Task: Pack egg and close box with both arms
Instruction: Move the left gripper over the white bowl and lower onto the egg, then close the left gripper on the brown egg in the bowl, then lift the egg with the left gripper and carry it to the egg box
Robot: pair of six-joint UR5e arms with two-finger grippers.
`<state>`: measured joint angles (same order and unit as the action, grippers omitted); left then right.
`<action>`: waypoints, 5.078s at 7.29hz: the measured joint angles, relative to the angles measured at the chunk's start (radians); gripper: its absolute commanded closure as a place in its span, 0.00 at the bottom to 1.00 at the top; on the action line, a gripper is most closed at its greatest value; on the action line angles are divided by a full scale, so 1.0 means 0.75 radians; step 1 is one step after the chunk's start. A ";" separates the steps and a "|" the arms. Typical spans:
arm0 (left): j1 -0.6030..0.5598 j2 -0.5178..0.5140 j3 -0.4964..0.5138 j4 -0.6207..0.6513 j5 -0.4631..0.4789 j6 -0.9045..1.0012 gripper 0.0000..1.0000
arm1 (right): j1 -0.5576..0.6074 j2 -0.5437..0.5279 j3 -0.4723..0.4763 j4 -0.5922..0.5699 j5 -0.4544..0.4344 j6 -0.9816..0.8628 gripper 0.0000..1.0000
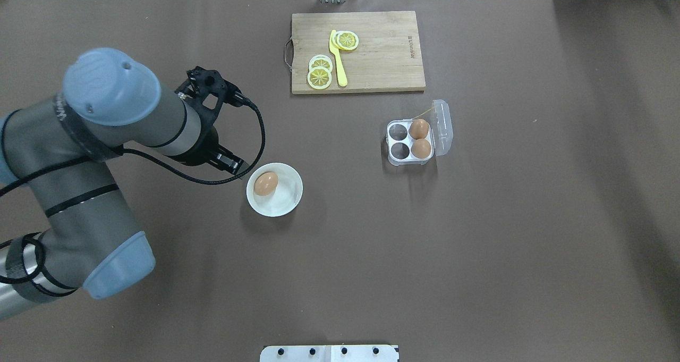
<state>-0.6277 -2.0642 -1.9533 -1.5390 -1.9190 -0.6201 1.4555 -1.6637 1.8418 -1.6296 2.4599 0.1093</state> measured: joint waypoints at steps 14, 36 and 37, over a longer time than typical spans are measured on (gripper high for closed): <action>0.185 -0.152 0.372 -0.161 0.225 0.085 0.45 | -0.024 0.003 -0.011 -0.001 0.001 0.001 0.00; 0.237 -0.418 0.543 -0.725 0.686 -0.304 1.00 | -0.035 0.015 -0.020 0.001 0.006 -0.007 0.00; 0.266 -0.443 0.578 -0.819 0.819 -0.319 1.00 | -0.039 0.015 -0.020 0.001 0.007 -0.006 0.00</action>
<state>-0.4283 -2.3965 -1.5200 -2.1530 -1.3048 -0.8594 1.4264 -1.6522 1.8264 -1.6291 2.4649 0.1048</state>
